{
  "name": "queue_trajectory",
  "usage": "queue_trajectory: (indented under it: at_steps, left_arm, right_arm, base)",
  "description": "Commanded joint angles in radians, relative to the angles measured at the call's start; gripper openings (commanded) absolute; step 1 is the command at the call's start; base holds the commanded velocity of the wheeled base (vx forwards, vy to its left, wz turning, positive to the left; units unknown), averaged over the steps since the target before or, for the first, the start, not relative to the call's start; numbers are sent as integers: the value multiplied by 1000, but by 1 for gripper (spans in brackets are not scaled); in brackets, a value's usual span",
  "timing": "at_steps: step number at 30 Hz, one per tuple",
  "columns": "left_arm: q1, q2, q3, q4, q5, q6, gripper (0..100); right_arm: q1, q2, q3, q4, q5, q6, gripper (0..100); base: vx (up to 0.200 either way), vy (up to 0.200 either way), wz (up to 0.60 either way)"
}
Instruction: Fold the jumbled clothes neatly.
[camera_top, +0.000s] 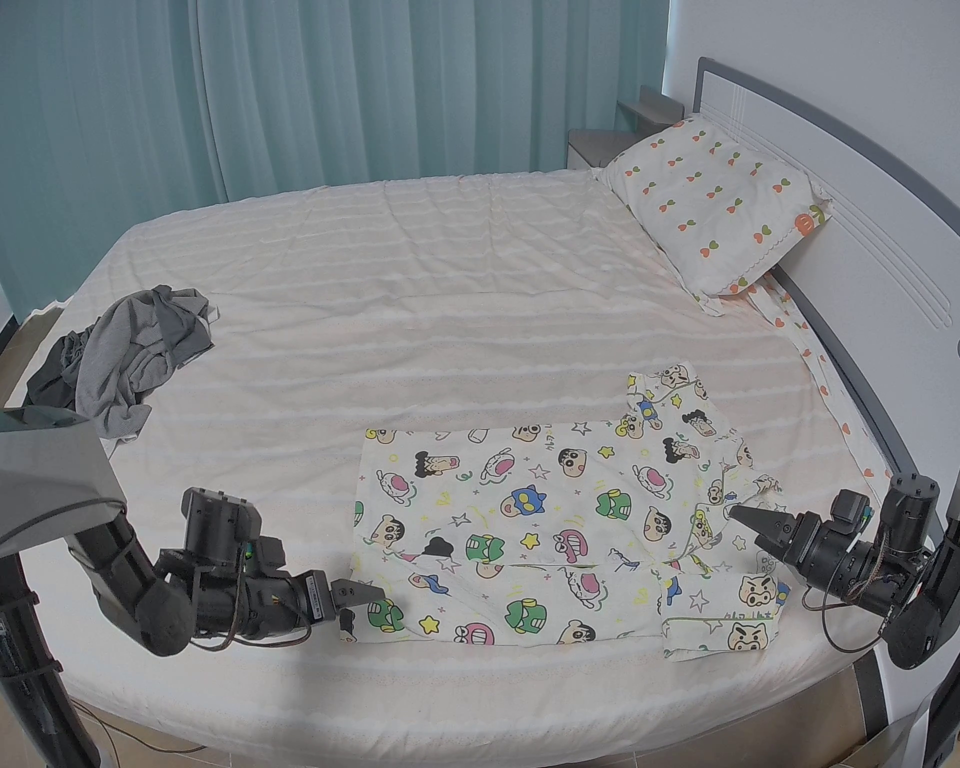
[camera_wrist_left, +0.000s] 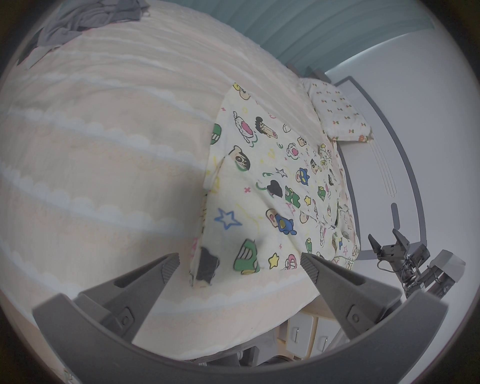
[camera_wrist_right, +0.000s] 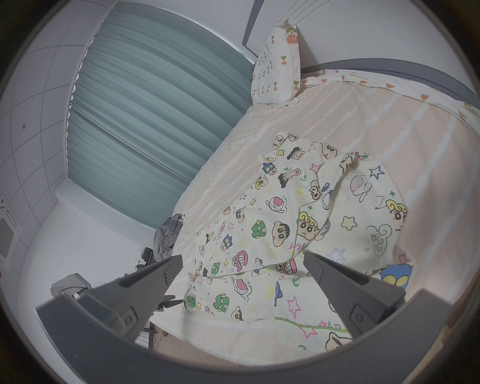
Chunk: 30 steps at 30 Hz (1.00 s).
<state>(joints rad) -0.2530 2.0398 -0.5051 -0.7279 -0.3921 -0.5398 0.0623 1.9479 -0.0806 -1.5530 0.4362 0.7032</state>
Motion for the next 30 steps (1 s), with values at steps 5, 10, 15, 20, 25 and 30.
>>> queue_trajectory:
  at_steps: [5,10,15,20,25,30]
  left_arm:
    - [-5,86,-121,4,-40,43,100]
    - [-6,117,-124,-1,-42,46,100]
    - [-6,140,-119,-41,-40,41,100]
    - [-6,140,-116,-56,-40,38,100]
    - [-2,138,-104,-56,-40,38,100]
    - [0,137,-102,-56,-39,40,100]
  right_arm:
    - [-1,26,1,-10,1,-2,100]
    - [-1,26,1,-10,-1,-2,100]
    - [-1,26,1,-10,-1,-2,100]
    - [2,29,1,-10,-1,-2,100]
    - [1,29,1,-10,-1,-2,100]
    - [2,36,1,-10,-1,-2,100]
  base:
    - [0,0,0]
    - [0,0,0]
    - [0,0,0]
    - [0,0,0]
    - [0,0,0]
    - [0,0,0]
